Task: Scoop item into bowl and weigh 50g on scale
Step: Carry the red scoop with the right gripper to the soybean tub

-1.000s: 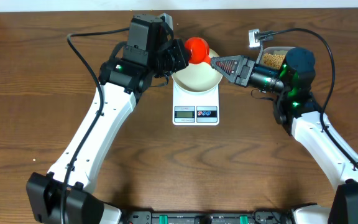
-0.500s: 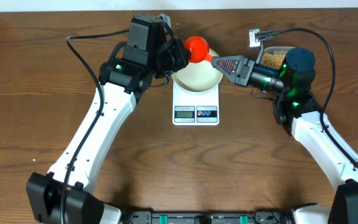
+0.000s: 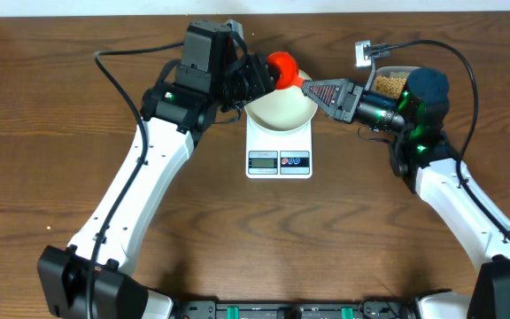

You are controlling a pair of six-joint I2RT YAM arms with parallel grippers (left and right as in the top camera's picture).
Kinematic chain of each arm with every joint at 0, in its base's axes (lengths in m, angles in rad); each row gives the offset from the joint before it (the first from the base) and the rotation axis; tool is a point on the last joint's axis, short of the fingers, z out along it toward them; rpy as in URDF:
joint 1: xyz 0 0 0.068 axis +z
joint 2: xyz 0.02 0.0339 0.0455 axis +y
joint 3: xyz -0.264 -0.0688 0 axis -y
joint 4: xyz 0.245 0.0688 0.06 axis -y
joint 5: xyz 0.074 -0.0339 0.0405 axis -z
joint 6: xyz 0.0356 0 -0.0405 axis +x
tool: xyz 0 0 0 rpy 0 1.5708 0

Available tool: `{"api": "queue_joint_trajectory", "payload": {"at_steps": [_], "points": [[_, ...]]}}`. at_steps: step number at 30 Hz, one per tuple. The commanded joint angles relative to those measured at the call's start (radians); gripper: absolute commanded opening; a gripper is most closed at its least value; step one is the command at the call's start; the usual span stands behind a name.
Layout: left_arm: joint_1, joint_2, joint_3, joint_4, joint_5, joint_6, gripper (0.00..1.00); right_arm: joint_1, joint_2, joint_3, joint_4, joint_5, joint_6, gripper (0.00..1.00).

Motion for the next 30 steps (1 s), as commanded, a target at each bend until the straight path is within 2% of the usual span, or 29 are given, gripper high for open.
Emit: {"api": "queue_joint_trajectory", "payload": {"at_steps": [1, 5, 6, 8, 15, 17, 19, 22, 24, 27, 30], "points": [[0.005, -0.001, 0.005, -0.001, -0.011, 0.01, 0.62, -0.043, 0.001, 0.015, 0.002, 0.004, -0.023, 0.01], [0.014, -0.009, 0.006, -0.001, -0.011, 0.085, 0.63, -0.114, 0.001, 0.015, -0.007, -0.039, -0.032, 0.01], [0.015, -0.018, 0.006, -0.006, -0.011, 0.165, 0.67, -0.143, 0.0, 0.015, -0.034, -0.045, -0.057, 0.01], [0.015, -0.031, 0.013, -0.031, -0.012, 0.249, 0.67, -0.175, -0.001, 0.015, -0.082, -0.036, -0.098, 0.02], [0.014, -0.071, 0.093, -0.278, -0.173, 0.401, 0.66, -0.247, -0.003, 0.061, -0.262, 0.0, -0.215, 0.02], [0.014, -0.079, 0.117, -0.357, -0.196, 0.434, 0.66, -0.251, -0.003, 0.124, -0.391, 0.015, -0.285, 0.02], [0.014, -0.084, 0.122, -0.41, -0.195, 0.437, 0.66, -0.251, -0.003, 0.197, -0.552, 0.065, -0.372, 0.01], [0.013, -0.084, 0.118, -0.516, -0.196, 0.437, 0.66, -0.25, -0.003, 0.358, -0.887, 0.249, -0.541, 0.02], [0.014, -0.082, 0.103, -0.566, -0.196, 0.427, 0.66, -0.25, -0.003, 0.447, -1.037, 0.361, -0.61, 0.02], [0.011, -0.082, 0.051, -0.59, -0.196, 0.387, 0.65, -0.253, -0.003, 0.538, -1.168, 0.461, -0.66, 0.01], [0.008, -0.082, -0.026, -0.578, -0.217, 0.356, 0.55, -0.27, -0.003, 0.565, -1.202, 0.454, -0.663, 0.01]]}}
